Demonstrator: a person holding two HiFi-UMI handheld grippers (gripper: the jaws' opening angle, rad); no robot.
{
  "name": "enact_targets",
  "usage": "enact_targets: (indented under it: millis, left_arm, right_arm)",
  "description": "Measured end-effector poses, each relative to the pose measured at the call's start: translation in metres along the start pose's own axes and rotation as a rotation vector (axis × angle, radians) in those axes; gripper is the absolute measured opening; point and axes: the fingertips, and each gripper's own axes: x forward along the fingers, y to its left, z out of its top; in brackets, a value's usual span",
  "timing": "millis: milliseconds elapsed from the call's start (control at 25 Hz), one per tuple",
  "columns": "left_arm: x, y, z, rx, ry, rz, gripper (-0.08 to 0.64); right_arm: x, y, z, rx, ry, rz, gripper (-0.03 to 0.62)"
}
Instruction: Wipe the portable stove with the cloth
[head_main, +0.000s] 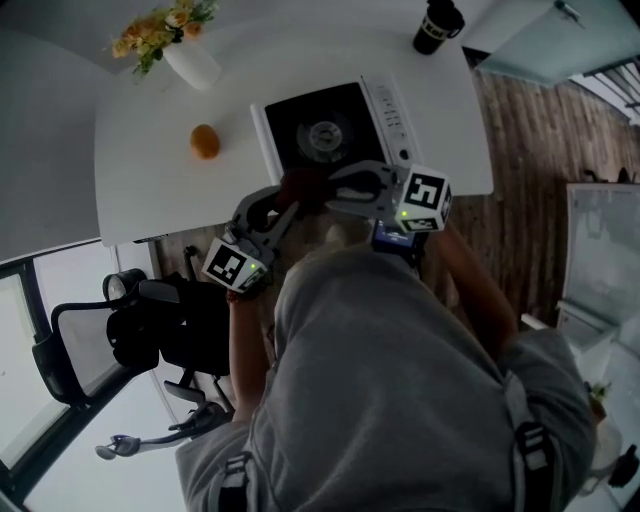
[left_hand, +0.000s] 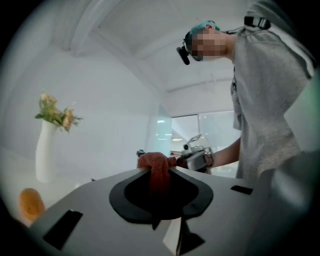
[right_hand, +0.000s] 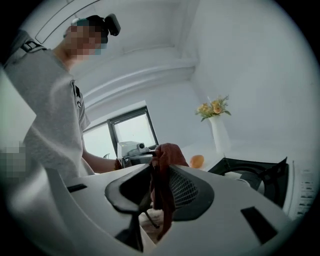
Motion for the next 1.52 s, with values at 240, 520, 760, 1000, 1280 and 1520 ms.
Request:
enact_targets:
  millis: [240, 520, 760, 1000, 1280, 1520]
  left_arm:
    - [-0.013, 0.115, 0.002, 0.203, 0.174, 0.393, 0.100]
    - [0.051, 0.184, -0.039, 0.274, 0.422, 0.395, 0.103]
    - [0.063, 0.190, -0.055, 0.108, 0.514, 0.407, 0.097]
    - [0.058, 0.179, -0.061, 0.029, 0.508, 0.369, 0.092]
    - [0.053, 0.168, -0.064, -0.028, 0.549, 0.303, 0.089]
    - [0.048, 0.156, -0.068, -0.056, 0.572, 0.270, 0.086]
  right_arm:
    - [-0.046, -0.027, -0.021, -0.003, 0.040, -0.193, 0.133]
    - [-0.074, -0.026, -0.043, 0.045, 0.052, -0.284, 0.130]
    - [-0.077, -0.029, -0.042, 0.063, 0.023, -0.314, 0.126]
    - [-0.061, -0.035, -0.053, 0.008, 0.092, -0.320, 0.126]
    - [-0.006, -0.016, -0.079, -0.170, 0.289, -0.238, 0.141]
    - [0.006, -0.027, -0.080, -0.187, 0.310, -0.262, 0.153]
